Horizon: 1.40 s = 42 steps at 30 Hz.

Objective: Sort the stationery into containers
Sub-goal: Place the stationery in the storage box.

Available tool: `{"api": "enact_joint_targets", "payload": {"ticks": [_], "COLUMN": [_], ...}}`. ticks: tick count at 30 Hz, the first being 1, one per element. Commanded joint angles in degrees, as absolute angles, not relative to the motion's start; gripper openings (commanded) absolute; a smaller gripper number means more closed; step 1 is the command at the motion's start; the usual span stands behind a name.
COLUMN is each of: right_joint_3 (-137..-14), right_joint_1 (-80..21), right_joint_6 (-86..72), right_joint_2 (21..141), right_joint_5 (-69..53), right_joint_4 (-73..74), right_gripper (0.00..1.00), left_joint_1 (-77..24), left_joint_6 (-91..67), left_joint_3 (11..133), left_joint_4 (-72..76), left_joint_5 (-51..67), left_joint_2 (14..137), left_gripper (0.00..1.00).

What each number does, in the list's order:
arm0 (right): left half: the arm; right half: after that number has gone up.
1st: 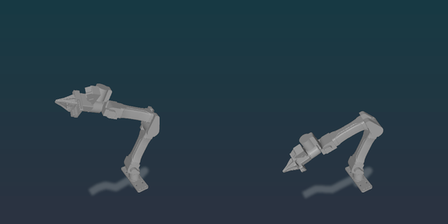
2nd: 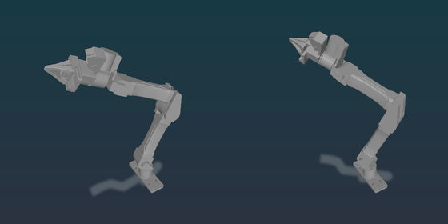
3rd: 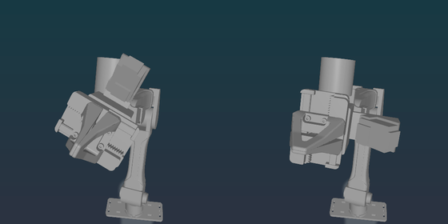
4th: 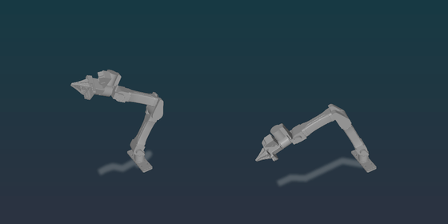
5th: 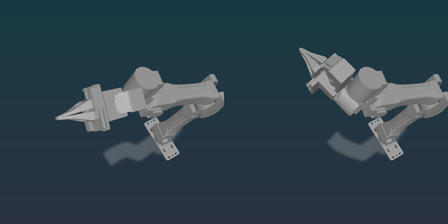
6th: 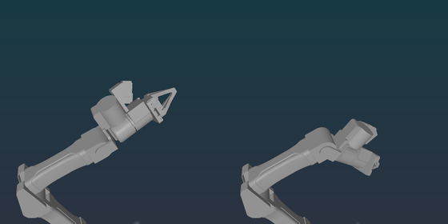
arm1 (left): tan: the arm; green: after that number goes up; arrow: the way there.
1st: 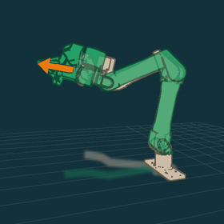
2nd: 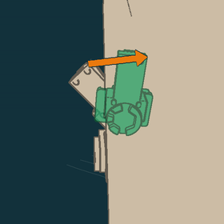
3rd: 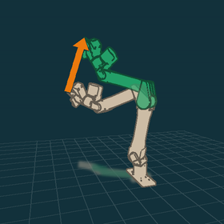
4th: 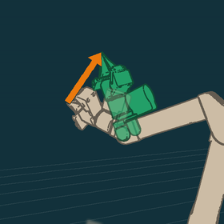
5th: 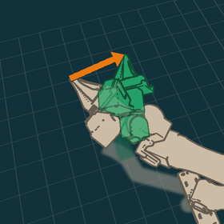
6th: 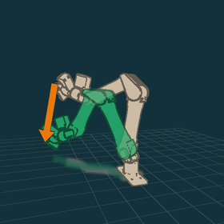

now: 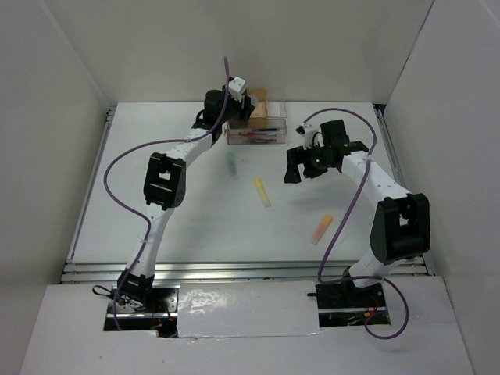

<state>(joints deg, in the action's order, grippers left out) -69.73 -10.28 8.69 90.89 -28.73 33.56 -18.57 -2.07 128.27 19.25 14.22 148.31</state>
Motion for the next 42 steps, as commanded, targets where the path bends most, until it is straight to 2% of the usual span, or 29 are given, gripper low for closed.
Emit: {"api": "enact_joint_targets", "payload": {"ticks": [1,14,42], "right_joint_3": [-69.87,-69.52,-68.73], "right_joint_1": [-9.58,-8.44,-6.86], "right_joint_6": [8.26,8.26,7.91], "right_joint_2": [89.82,90.44,90.35], "right_joint_5": [-30.41,-31.29,-32.52], "right_joint_4": [31.90,31.90,31.55], "right_gripper": [0.96,0.96,0.96], "left_joint_1": [-19.34,-20.48,-22.59], "left_joint_6": [-3.60,-2.29,5.62], "left_joint_3": [131.40,131.66,132.89], "left_joint_4": [26.54,26.10,24.87], "left_joint_5": [15.12,15.38,6.68], "left_joint_2": [148.53,150.29,153.63], "left_gripper": [0.28,0.30,0.41]}}
